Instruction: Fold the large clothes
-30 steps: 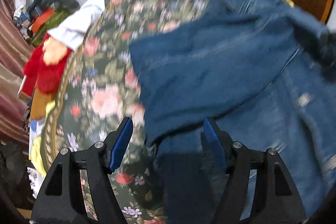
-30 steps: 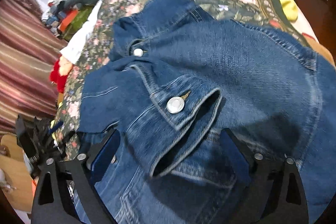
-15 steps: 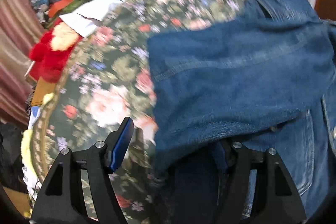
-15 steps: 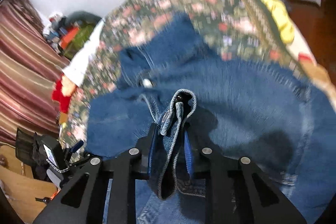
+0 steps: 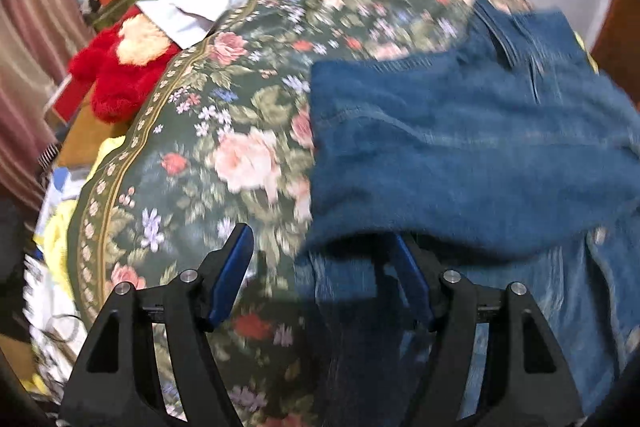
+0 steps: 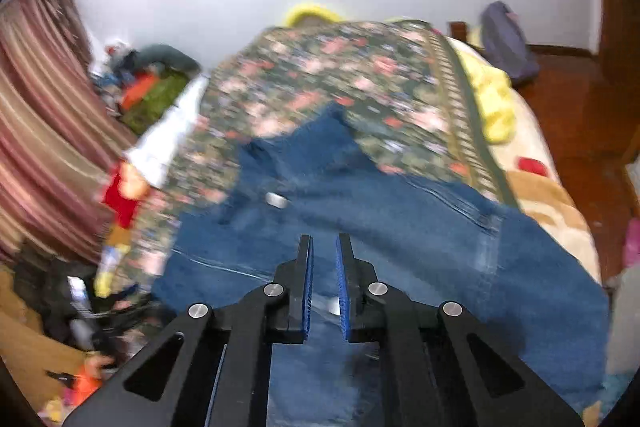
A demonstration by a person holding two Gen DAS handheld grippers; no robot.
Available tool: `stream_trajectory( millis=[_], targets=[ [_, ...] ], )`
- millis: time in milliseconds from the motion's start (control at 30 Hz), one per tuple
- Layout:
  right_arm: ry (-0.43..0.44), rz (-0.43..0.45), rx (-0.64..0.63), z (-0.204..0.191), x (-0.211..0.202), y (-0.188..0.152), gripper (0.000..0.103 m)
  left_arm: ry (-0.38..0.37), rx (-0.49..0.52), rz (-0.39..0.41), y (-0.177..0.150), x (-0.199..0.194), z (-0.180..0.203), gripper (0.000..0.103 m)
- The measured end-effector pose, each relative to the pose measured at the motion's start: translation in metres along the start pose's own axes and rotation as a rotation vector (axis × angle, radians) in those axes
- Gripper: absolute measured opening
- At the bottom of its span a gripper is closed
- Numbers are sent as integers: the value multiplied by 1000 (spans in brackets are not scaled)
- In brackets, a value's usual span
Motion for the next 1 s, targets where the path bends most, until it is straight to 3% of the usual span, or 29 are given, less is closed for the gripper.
stream_trajectory(
  millis=[200,333,500,533,600,633,667,700,767,933,1000],
  targets=[
    [-20,-191,1,14,35,-41,9,-37,49,-4,-18,-24,13,69],
    [-4,-209,-19,9,47,-54,9,-56,12,36,-10,-41,12,69],
    [-129,-303,-188,2,78,-78,9,-51,9,64,1,-45,15,70],
    [-139,-284,-227,0,77,-79,13,-54,11,64,2,-44,16,70],
    [-207,-270,-326,-1,74,-80,39,-68,19,60,3,-42,20,69],
    [-254,-259,-357,2,72,-79,73,-75,27,60,3,-41,23,70],
    [-311,-240,-390,7,71,-78,91,-77,34,62,4,-41,25,70],
    [-327,-224,-403,11,69,-79,91,-77,43,66,5,-40,28,70],
    [-273,-243,-339,22,66,-81,91,-85,61,68,8,-40,35,70],
    [-72,-217,-85,33,44,-71,91,-116,97,76,12,-41,57,70],
    [-17,-215,-39,27,44,-69,91,-130,100,78,13,-41,64,70]
  ],
)
Point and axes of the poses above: each gripper's, at about its wrist camera, not at the fingertips, and x roughly the way its jaws point, z to its right, y to its top, the point moved 5 cm from there along x, roughly the way its jaws point, and after that the axes turned 7 degrees about z, right-handed, at the moved point
